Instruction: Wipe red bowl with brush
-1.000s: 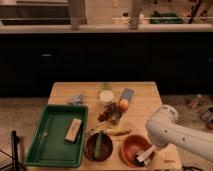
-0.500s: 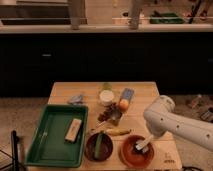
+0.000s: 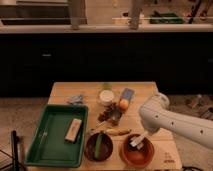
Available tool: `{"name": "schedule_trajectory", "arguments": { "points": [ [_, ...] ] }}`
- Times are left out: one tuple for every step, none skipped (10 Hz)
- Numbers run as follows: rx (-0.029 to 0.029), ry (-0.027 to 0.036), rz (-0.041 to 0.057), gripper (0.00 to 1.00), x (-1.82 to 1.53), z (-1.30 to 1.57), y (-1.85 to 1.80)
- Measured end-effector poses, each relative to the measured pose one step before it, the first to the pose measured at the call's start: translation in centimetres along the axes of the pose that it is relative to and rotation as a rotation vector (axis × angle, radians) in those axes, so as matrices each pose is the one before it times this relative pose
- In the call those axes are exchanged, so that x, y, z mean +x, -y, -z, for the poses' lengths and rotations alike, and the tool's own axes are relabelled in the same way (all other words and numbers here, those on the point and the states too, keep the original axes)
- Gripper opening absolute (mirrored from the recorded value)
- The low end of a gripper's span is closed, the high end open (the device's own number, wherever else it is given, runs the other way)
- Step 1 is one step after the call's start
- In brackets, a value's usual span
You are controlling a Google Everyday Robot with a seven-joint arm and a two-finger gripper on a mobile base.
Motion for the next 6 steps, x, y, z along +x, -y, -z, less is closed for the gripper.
{"name": "schedule_trajectory", "arguments": {
  "points": [
    [0.01266, 0.00626, 0.02312, 0.0, -1.127, 0.295, 0.281],
    [0.01582, 0.00423, 0.02441, 0.0, -1.116, 0.4, 0.393],
    [0.01465, 0.00388, 0.02781, 0.0, -1.151, 0.485, 0.196],
    [0.00448, 0.00123, 0.02283, 0.0, -0.76, 0.309, -0.336],
    [-0.00492, 0.00461, 0.01909, 0.0, -0.804, 0.061, -0.525],
    [-0.00974, 0.00642, 0.00878, 0.0, -0.654, -0.17, -0.691]
  ]
}}
